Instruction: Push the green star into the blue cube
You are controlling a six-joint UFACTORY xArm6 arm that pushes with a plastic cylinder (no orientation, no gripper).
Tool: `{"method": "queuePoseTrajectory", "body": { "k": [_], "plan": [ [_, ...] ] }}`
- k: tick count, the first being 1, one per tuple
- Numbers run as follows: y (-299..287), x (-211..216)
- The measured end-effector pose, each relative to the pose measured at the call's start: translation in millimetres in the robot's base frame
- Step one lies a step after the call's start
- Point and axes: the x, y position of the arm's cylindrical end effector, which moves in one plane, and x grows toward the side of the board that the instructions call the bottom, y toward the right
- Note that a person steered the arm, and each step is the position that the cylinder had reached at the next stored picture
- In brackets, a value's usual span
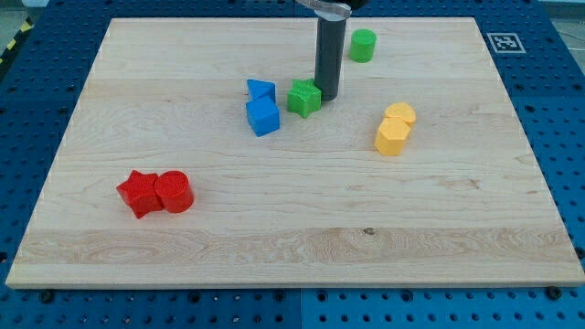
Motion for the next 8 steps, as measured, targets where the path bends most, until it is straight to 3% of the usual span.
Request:
{"method": "queuePoseTrajectory", "body": {
  "k": [1,3,8],
  "plan": [
    [22,-22],
    [-16,-20],
    [-26,14]
  ]
}}
